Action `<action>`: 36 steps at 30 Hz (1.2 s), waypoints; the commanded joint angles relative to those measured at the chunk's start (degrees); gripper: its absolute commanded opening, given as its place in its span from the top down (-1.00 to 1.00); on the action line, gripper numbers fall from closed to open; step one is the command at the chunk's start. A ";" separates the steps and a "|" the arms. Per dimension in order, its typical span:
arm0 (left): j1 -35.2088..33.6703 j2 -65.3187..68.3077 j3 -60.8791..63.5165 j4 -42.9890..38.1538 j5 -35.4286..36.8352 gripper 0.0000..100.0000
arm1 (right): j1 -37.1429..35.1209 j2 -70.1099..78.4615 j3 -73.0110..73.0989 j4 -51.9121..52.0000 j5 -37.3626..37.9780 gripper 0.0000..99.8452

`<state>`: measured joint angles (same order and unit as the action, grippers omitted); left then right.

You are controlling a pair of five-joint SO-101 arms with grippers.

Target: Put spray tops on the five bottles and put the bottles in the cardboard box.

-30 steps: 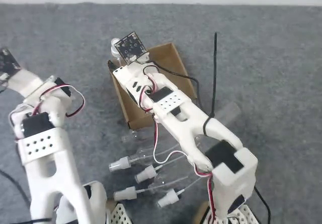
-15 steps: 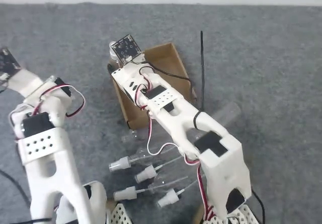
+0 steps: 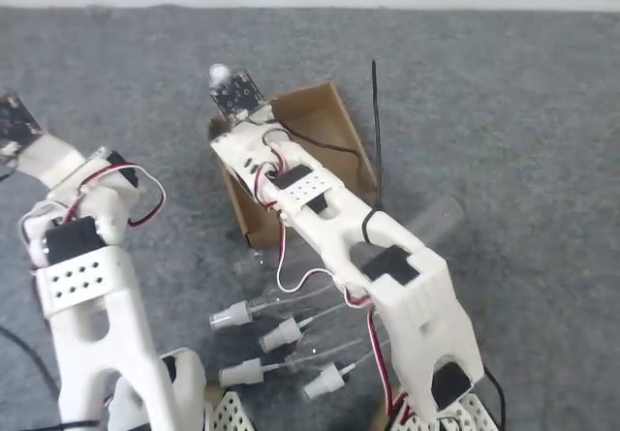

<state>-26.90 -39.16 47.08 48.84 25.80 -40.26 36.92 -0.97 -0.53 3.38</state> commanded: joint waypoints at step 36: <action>0.26 -2.90 -0.22 -2.90 0.62 0.93 | -0.92 -18.86 16.62 -0.57 -3.69 0.40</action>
<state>-26.64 -39.43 47.08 47.60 25.80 -40.44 23.38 16.18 -0.53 -0.13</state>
